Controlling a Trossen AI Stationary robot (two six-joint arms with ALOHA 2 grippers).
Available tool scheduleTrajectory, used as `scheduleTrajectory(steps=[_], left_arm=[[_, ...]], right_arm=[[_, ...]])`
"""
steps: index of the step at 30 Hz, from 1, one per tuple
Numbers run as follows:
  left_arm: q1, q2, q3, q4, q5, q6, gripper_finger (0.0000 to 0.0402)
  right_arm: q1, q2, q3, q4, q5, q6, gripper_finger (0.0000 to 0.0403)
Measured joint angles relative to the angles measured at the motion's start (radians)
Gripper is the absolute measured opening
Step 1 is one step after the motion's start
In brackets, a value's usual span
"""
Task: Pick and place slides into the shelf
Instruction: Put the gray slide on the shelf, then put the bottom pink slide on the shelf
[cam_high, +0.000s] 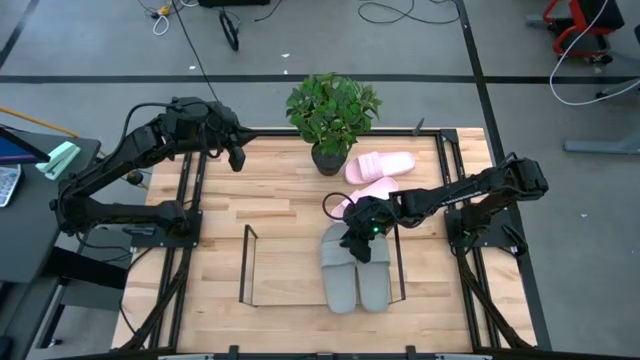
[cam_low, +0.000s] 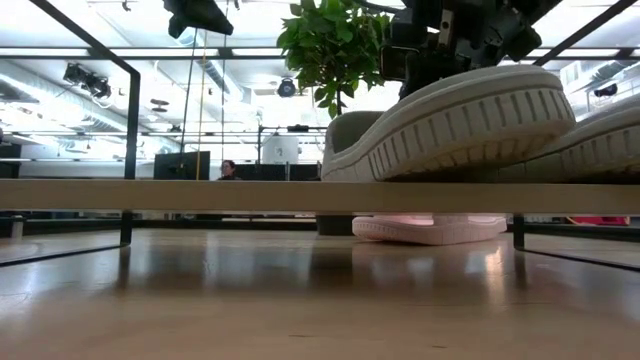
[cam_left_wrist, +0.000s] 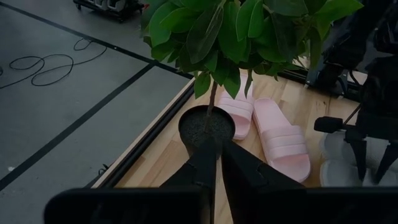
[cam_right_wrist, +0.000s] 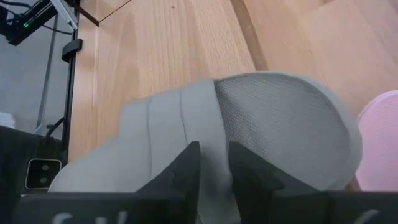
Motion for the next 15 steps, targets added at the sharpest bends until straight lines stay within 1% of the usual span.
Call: scheduleTrajectory(steps=[8,15], left_arm=[[0.000,0.000,0.000,0.000,0.000,0.000,0.0018],[0.000,0.000,0.000,0.000,0.000,0.000,0.0028]], right_arm=[[0.000,0.000,0.000,-0.012,-0.014,-0.017,0.0146],[0.000,0.000,0.000,-0.013,-0.015,-0.019,0.0180]])
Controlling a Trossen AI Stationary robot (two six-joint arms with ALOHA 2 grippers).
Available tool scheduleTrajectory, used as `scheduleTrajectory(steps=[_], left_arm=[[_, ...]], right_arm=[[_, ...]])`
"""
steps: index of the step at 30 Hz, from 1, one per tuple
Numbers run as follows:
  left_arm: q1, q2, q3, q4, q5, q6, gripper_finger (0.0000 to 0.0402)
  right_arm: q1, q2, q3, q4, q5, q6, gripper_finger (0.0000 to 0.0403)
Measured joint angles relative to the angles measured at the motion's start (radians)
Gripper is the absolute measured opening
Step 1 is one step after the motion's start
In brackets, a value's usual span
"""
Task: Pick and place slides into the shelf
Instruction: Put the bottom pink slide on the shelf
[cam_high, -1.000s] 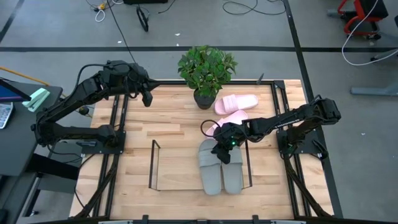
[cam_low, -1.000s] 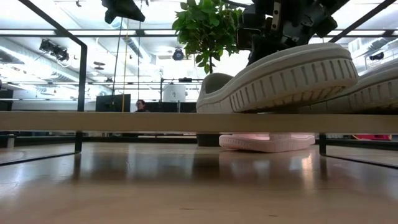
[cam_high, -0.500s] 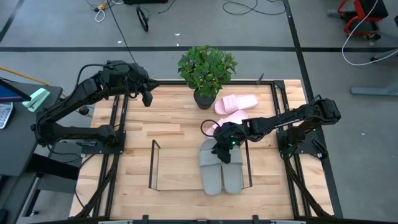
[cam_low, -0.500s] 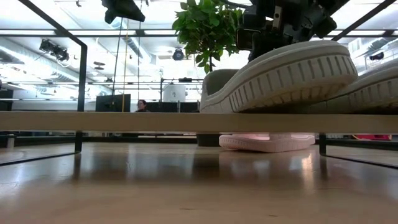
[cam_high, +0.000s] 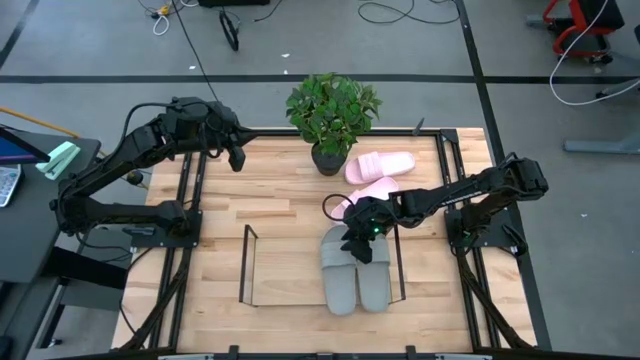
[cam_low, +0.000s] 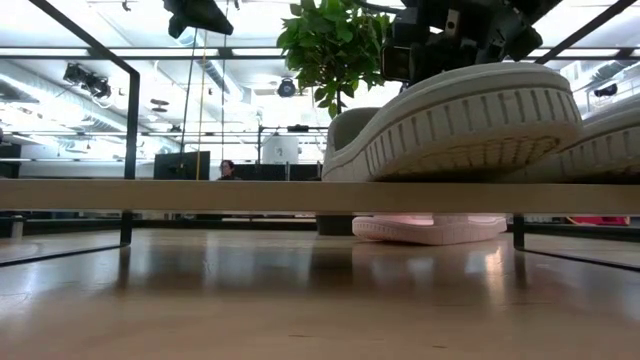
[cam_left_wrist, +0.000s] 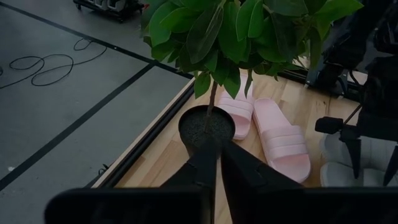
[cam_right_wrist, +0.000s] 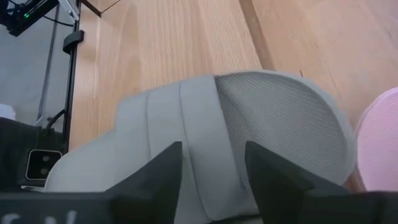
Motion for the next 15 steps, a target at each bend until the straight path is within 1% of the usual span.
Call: scheduleTrajectory(steps=[8,12,15], left_arm=[[0.000,0.000,0.000,0.000,0.000,0.000,0.0033],[0.000,0.000,0.000,0.000,0.000,0.000,0.0027],[0.000,0.000,0.000,-0.001,0.000,0.000,0.0023]], right_arm=[[-0.006,-0.021,0.046,-0.079,0.009,-0.033,0.0209],[-0.008,-0.050,0.073,-0.165,0.009,-0.047,0.0215],[-0.008,-0.097,0.109,-0.253,0.014,-0.049,0.0215]])
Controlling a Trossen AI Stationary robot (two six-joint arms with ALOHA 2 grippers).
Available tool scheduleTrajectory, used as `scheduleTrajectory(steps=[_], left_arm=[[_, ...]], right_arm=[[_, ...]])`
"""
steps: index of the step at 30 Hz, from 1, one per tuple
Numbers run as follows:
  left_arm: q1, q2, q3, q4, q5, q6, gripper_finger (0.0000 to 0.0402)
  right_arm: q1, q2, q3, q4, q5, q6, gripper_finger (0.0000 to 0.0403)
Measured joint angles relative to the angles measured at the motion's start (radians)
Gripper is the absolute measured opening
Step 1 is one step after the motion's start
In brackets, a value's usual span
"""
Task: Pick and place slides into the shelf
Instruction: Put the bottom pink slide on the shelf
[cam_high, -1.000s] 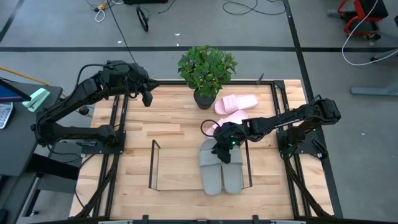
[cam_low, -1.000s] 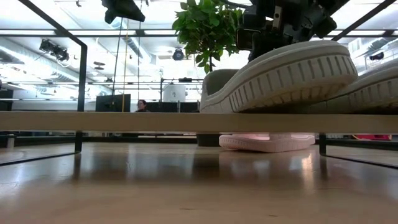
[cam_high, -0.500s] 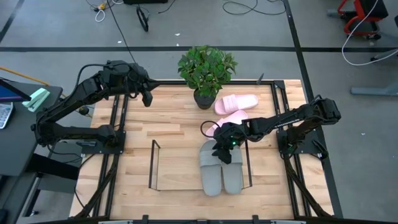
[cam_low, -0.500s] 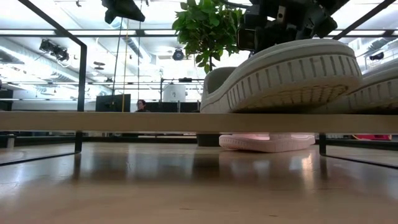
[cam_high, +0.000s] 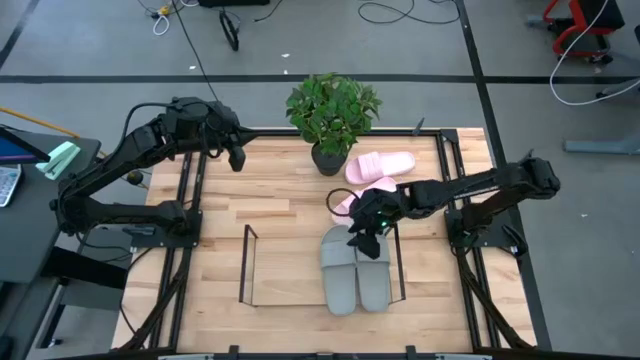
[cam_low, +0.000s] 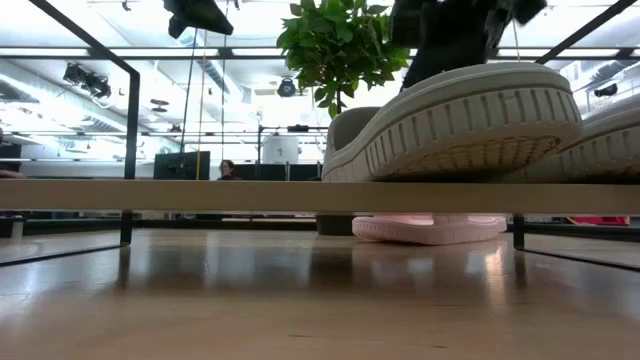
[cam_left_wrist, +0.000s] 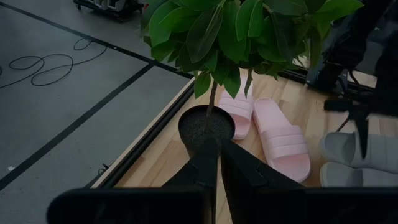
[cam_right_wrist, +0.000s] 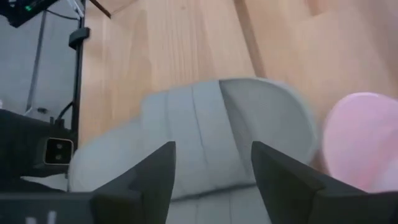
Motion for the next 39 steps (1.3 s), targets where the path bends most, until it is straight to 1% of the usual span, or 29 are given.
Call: scheduleTrajectory(steps=[6,11,16,19,21,24,29,31,34,39], left_arm=[[0.000,0.000,0.000,-0.026,0.000,-0.006,0.0023],[-0.003,0.000,-0.008,-0.062,0.006,-0.065,0.0033],[-0.027,0.000,-0.069,-0.037,0.058,-0.162,0.0039],[-0.054,0.011,-0.128,0.035,0.096,-0.224,0.0043],[-0.070,0.024,-0.161,0.088,0.110,-0.278,0.0046],[-0.086,0.055,-0.175,0.161,0.124,-0.339,0.0051],[-0.124,0.132,-0.177,0.177,0.124,-0.402,0.0064],[-0.142,0.158,-0.177,0.178,0.125,-0.407,0.0070],[-0.165,0.194,-0.177,0.191,0.124,-0.424,0.0079],[-0.197,0.211,-0.177,0.216,0.122,-0.451,0.0090]], right_arm=[[0.000,-0.159,0.054,-0.237,0.109,-0.001,0.0208],[0.000,-0.318,0.055,-0.428,0.249,0.043,0.0209],[-0.013,-0.443,0.055,-0.584,0.439,0.131,0.0209],[-0.059,-0.490,0.055,-0.662,0.479,0.192,0.0207],[-0.107,-0.508,0.055,-0.707,0.477,0.219,0.0205],[-0.197,-0.516,0.055,-0.751,0.441,0.229,0.0204],[-0.380,-0.502,0.052,-0.760,0.344,0.148,0.0204],[-0.461,-0.500,0.027,-0.744,0.295,0.109,0.0204],[-0.579,-0.506,-0.049,-0.687,0.206,0.075,0.0204],[-0.737,-0.508,-0.189,-0.541,0.108,0.069,0.0199]])
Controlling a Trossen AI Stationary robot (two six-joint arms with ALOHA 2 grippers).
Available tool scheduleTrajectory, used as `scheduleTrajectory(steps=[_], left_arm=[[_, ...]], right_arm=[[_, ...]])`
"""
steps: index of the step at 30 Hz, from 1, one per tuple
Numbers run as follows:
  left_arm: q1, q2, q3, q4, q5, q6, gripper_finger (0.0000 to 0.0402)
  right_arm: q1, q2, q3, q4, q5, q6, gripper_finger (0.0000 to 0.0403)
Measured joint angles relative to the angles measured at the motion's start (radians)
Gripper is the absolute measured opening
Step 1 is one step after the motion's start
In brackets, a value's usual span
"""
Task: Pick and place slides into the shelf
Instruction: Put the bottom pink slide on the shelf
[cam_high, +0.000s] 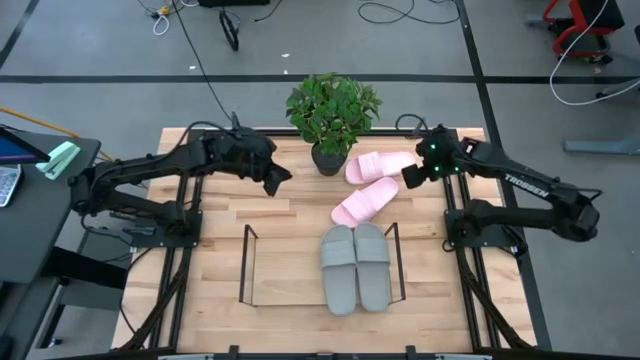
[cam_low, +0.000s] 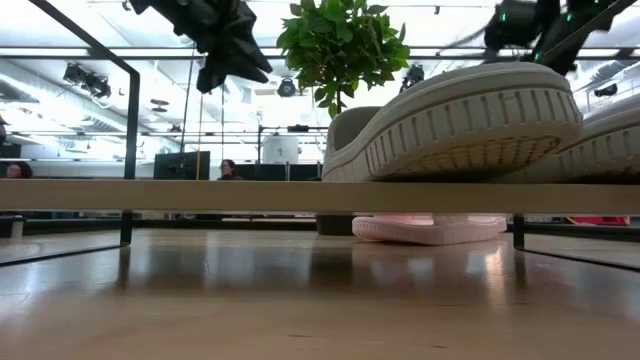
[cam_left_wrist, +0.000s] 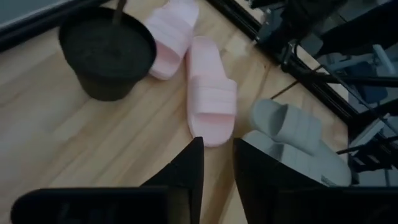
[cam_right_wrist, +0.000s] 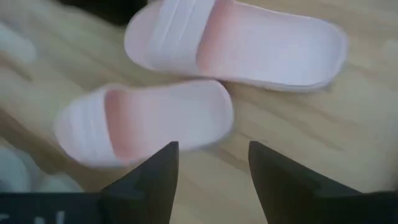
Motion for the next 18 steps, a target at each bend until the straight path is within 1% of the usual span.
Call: scheduleTrajectory(steps=[5,9,11,15,18], left_arm=[[-0.030,0.000,0.000,0.008,-0.004,-0.029,0.0089],[-0.045,0.000,0.000,0.008,-0.009,-0.030,0.0085],[-0.047,0.000,0.000,0.008,-0.009,-0.031,0.0086],[-0.046,0.000,0.000,0.008,-0.012,-0.032,0.0093],[-0.046,0.000,0.000,0.008,-0.011,-0.034,0.0096]], right_arm=[[-0.096,0.006,-0.128,0.159,-0.169,0.062,0.0194],[-0.132,0.027,-0.198,0.190,-0.183,0.073,0.0198],[-0.146,0.040,-0.226,0.212,-0.212,0.089,0.0204],[-0.158,0.070,-0.273,0.303,-0.274,0.134,0.0227],[-0.160,0.097,-0.289,0.350,-0.274,0.163,0.0250]])
